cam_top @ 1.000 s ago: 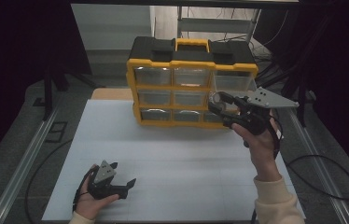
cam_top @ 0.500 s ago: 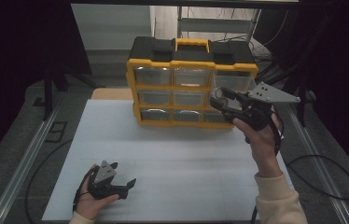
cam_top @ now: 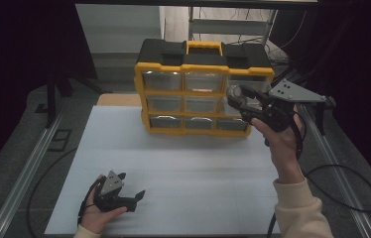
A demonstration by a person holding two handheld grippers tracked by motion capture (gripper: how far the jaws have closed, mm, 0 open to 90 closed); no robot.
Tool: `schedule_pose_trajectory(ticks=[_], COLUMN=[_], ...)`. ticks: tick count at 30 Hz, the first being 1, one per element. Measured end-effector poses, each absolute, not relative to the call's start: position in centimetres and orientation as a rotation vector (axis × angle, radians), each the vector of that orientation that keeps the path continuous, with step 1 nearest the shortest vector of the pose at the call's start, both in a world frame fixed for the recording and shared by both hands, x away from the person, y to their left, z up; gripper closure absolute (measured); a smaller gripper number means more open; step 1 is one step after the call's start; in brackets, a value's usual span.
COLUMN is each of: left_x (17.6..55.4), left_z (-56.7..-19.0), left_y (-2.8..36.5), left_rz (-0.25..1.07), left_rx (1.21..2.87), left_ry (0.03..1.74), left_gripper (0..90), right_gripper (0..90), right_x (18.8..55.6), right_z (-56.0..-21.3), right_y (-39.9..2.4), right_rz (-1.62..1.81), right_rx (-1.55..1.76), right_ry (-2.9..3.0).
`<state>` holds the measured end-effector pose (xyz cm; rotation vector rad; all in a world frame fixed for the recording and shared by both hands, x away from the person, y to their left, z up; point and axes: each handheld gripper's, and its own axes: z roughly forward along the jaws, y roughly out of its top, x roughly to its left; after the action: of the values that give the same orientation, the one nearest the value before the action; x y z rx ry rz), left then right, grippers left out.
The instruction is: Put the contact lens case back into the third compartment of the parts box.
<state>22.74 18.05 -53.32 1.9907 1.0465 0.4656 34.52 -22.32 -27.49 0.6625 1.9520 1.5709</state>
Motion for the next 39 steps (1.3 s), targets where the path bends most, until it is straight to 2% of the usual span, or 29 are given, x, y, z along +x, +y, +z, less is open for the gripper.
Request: schedule_pose_trajectory(ticks=[39], left_x=[22.8], left_z=[-53.4], left_y=[18.1], left_rz=[0.465], left_rx=[1.991], left_ry=[1.049], left_gripper=[8.4], right_gripper=[48.9], right_x=[38.5], right_z=[-26.5], right_y=[-25.2], right_rz=[1.486], right_rx=[0.826], right_ry=[1.843])
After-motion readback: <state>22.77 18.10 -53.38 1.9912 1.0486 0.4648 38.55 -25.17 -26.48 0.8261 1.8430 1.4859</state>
